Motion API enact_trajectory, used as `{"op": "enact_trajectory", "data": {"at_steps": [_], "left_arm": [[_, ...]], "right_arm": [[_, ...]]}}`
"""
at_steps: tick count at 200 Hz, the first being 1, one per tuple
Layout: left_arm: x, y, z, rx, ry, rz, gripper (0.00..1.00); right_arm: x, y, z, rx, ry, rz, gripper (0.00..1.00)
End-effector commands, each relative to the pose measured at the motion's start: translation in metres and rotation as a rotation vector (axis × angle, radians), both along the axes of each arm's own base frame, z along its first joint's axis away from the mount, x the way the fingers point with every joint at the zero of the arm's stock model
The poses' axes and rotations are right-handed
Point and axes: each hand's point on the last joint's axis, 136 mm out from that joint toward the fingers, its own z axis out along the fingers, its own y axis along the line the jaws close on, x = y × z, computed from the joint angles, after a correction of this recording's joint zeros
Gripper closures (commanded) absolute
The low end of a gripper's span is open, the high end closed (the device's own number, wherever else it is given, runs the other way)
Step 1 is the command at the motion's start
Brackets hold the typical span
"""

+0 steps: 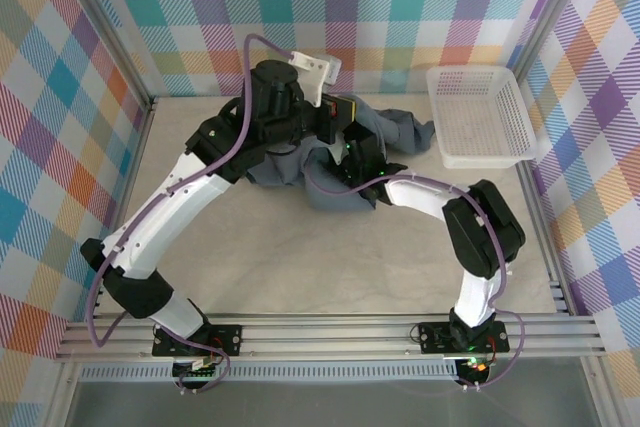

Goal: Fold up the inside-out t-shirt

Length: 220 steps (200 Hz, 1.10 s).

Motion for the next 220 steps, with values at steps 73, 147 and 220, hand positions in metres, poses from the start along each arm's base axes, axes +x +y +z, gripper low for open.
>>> {"op": "enact_trajectory", "data": {"at_steps": [73, 147, 220], "left_arm": [[-0.003, -0.023, 0.024, -0.131, 0.019, -0.118, 1.00], [0.000, -0.058, 0.074, -0.224, -0.011, -0.242, 1.00], [-0.056, -0.056, 0.117, -0.175, -0.240, -0.380, 1.00]], "right_arm": [[-0.004, 0.009, -0.029, 0.449, 0.594, -0.210, 0.99], [-0.005, 0.015, -0.050, 0.261, 0.725, -0.422, 0.50], [-0.023, 0.011, -0.125, -0.109, 0.875, -0.354, 0.04]]}}
